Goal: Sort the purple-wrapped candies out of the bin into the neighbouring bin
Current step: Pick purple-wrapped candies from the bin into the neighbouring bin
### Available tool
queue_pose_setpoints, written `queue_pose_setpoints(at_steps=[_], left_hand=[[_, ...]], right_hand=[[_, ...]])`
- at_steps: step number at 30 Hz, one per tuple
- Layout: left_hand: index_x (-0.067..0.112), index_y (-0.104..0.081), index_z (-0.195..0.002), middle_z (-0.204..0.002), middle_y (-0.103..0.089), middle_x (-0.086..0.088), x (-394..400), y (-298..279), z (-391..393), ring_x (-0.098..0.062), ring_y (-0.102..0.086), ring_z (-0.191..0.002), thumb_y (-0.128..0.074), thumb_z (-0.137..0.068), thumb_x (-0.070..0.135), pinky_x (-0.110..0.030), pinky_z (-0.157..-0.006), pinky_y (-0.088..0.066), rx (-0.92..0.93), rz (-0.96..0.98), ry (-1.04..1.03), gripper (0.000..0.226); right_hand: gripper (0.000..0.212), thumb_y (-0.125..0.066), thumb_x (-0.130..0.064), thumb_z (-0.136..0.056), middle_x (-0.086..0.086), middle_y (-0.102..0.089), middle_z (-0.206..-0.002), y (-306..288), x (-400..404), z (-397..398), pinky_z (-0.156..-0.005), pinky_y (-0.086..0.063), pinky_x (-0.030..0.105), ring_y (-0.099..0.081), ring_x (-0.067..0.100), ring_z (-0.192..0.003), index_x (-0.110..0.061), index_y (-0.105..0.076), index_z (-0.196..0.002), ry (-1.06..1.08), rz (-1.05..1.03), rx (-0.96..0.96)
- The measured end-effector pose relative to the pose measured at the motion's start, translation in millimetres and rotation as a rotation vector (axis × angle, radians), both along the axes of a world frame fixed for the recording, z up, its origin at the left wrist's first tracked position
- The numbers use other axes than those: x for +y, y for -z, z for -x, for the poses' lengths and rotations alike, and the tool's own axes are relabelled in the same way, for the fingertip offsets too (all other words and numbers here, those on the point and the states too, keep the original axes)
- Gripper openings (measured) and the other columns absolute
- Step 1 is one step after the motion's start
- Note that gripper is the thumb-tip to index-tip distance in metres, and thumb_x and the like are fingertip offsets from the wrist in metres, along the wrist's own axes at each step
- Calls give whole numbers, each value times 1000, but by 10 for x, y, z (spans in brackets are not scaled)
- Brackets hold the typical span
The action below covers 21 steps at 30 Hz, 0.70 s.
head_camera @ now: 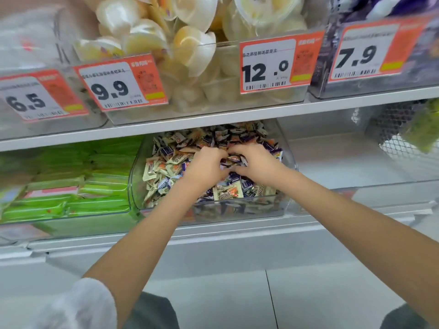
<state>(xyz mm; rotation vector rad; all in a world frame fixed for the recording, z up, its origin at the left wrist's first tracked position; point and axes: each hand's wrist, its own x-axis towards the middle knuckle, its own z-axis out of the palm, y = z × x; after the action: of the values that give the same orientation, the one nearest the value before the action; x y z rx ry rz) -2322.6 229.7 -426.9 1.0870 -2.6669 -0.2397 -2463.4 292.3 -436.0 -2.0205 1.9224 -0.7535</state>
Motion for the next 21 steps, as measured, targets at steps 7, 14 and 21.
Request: queue_pose_setpoints(at_steps=[7,14,21], left_hand=[[10,-74,-99,-60,-55,11,144,-267,-4,1,-45,-51,-77,-77,23,-2,-47,-34,199,-195,-70,26],[13,-74,-96,-90,-71,0,342,-410,160,-9,-63,-82,-80,-74,29,-21,-70,-50,418,-245,-76,27],[14,-75,-91,-80,-69,8,397,-344,520,11,-59,-67,-76,-78,20,-4,-58,-43,623,-235,-14,15]], right_hand=[[38,-71,-20,-85,4,-63,-119,-198,124,138,-77,-34,20,-55,19,-108,-11,-61,-120,24,-28,-156],[32,-72,-25,-84,-1,-60,-109,-420,461,339,-77,-40,28,-53,16,-101,-12,-63,-112,109,76,-289],[14,-65,-24,-89,-4,-67,-91,-395,549,594,-66,-47,24,-60,12,-79,-16,-62,-100,221,121,-478]])
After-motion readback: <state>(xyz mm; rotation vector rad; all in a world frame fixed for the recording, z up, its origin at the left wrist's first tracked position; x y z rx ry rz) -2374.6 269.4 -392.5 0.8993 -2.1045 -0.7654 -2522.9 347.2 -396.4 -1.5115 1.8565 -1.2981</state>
